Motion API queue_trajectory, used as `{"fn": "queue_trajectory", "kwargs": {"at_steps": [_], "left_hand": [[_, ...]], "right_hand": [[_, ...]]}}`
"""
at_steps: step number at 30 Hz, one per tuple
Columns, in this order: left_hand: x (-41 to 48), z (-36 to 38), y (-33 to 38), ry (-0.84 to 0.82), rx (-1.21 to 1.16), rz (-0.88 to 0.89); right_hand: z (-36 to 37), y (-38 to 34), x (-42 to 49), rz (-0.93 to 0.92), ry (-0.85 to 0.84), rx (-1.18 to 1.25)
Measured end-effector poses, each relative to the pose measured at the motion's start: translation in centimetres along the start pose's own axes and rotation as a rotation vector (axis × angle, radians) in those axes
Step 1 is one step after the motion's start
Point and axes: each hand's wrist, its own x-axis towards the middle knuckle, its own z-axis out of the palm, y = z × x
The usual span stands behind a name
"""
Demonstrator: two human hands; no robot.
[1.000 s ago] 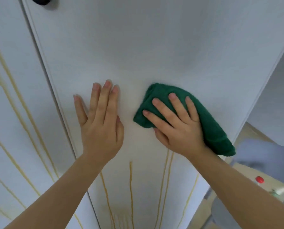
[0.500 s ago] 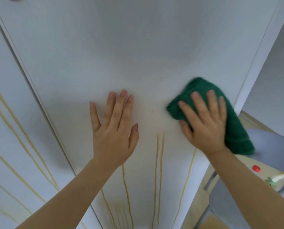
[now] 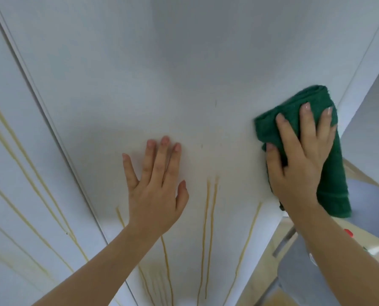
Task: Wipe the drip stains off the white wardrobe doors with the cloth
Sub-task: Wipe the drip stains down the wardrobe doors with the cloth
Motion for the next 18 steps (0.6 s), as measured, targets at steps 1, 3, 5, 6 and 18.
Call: {"fn": "queue_trajectory", "kwargs": {"at_steps": [1, 3, 5, 6, 18], "left_hand": [[-0.1, 0.1, 0.1, 0.004, -0.002, -0.003], [-0.4, 0.3, 0.3, 0.014, 0.017, -0.002], [-0.5, 0.5, 0.4, 0.02, 0.025, 0.005], [-0.5, 0.6, 0.3, 0.02, 0.028, 0.012], [-0.6, 0.7, 0.9, 0.01, 0.082, -0.019]], "right_hand": [[0.3, 0.0, -1.0, 0.0, -0.004, -0.008], [0.7, -0.1, -5.7, -0.046, -0.1, -0.045], [0.4, 0.0, -11.0, -0.096, -0.227, -0.081], [0.0, 0.1, -12.5, -0.114, -0.26, -0.087], [1.2, 1.2, -14.6, -0.225, -0.216, -0.162]]}}
